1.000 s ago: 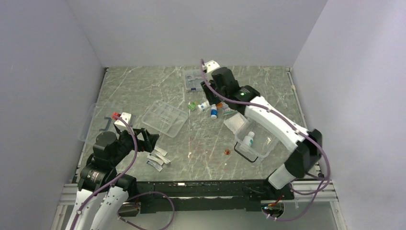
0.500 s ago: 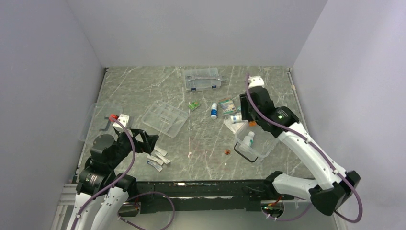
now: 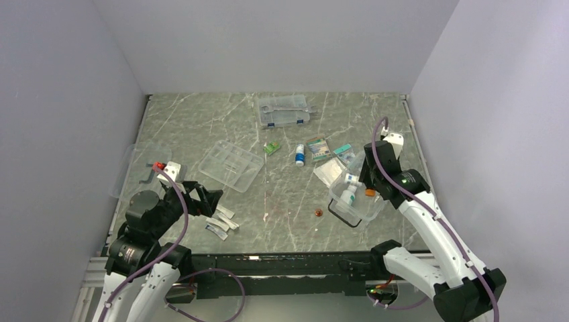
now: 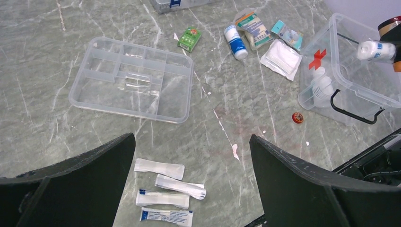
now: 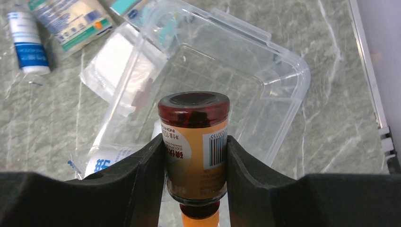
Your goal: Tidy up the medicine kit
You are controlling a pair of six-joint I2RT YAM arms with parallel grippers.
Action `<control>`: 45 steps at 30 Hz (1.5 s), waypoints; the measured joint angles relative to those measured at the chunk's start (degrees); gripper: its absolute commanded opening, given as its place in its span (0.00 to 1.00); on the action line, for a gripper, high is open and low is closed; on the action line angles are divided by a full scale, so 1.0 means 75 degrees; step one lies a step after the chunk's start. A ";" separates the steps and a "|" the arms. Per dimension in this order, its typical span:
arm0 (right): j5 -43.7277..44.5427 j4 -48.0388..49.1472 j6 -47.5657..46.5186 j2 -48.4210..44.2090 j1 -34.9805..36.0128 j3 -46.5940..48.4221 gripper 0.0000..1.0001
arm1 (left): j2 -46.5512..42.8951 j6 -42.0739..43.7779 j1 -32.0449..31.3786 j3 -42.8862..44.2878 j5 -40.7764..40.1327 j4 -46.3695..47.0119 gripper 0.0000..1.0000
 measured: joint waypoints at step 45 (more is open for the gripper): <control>-0.1061 0.1440 0.1955 0.1195 -0.1399 -0.2174 0.66 | -0.0160 0.0000 -0.0131 0.0000 -0.0003 0.0003 0.99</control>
